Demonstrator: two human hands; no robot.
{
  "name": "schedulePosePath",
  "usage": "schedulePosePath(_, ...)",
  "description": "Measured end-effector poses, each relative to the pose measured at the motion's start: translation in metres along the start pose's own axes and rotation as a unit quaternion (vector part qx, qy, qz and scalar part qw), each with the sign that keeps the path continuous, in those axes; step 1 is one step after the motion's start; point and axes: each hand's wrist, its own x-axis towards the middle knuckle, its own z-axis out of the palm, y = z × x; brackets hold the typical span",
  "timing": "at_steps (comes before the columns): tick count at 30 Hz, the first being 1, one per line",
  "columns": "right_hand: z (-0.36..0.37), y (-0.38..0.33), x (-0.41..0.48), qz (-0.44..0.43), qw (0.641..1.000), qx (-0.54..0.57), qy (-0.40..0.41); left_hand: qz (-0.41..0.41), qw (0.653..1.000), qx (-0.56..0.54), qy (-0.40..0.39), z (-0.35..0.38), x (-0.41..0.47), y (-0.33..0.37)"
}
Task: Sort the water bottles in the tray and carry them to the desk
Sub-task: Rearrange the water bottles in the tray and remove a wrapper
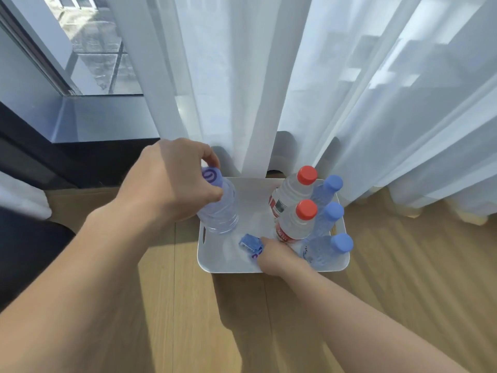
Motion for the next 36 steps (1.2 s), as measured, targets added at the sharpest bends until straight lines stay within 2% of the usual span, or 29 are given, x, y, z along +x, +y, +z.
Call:
schedulePosePath(3, 0.017, -0.008, 0.021, 0.041, 0.999, -0.005, -0.029, -0.003, 1.0, -0.017, -0.009, -0.004, -0.006, -0.006)
schedulePosePath(6, 0.018, -0.016, 0.027, 0.029, 0.999, -0.004, 0.022, -0.02, 1.0, -0.02, -0.011, -0.01, -0.01, -0.011)
schedulePosePath(8, 0.01, -0.027, 0.028, 0.015, 0.995, 0.061, 0.082, -0.023, 1.0, -0.019, -0.004, -0.016, -0.012, -0.013)
schedulePosePath(10, -0.003, -0.043, 0.031, -0.012, 0.977, 0.178, 0.113, -0.023, 0.999, -0.021, 0.012, -0.024, -0.013, -0.014)
schedulePosePath(11, -0.011, -0.051, 0.032, -0.032, 0.965, 0.24, 0.102, -0.022, 0.999, -0.022, 0.02, -0.027, -0.015, -0.014)
schedulePosePath(13, -0.026, -0.06, 0.033, -0.053, 0.938, 0.342, 0.029, -0.016, 0.999, -0.024, 0.031, -0.031, -0.017, -0.013)
schedulePosePath(15, -0.037, -0.058, 0.032, -0.043, 0.905, 0.42, -0.046, -0.014, 0.999, -0.022, 0.035, -0.032, -0.018, -0.015)
schedulePosePath(17, -0.047, -0.051, 0.023, -0.032, 0.882, 0.465, -0.07, -0.017, 0.999, -0.016, 0.026, -0.03, -0.019, -0.017)
schedulePosePath(22, -0.067, -0.045, -0.001, -0.037, 0.907, 0.419, -0.029, 0.004, 1.0, -0.002, -0.004, -0.017, -0.016, -0.002)
schedulePosePath(25, -0.091, -0.051, -0.017, -0.06, 0.874, 0.482, 0.011, 0.04, 0.999, 0.034, -0.011, -0.01, -0.014, 0.011)
schedulePosePath(28, -0.123, -0.051, -0.044, -0.118, 0.842, 0.526, 0.01, 0.05, 0.998, 0.039, -0.027, -0.003, -0.01, 0.019)
schedulePosePath(31, -0.148, -0.034, -0.074, -0.154, 0.872, 0.461, 0.062, 0.04, 0.995, 0.045, -0.083, 0.014, -0.002, 0.019)
schedulePosePath(34, -0.15, -0.001, -0.093, -0.15, 0.891, 0.383, 0.189, 0.028, 0.992, 0.055, -0.114, 0.038, 0.003, 0.011)
schedulePosePath(36, -0.141, 0.021, -0.097, -0.127, 0.917, 0.282, 0.253, 0.041, 0.988, 0.086, -0.124, 0.055, 0.001, 0.006)
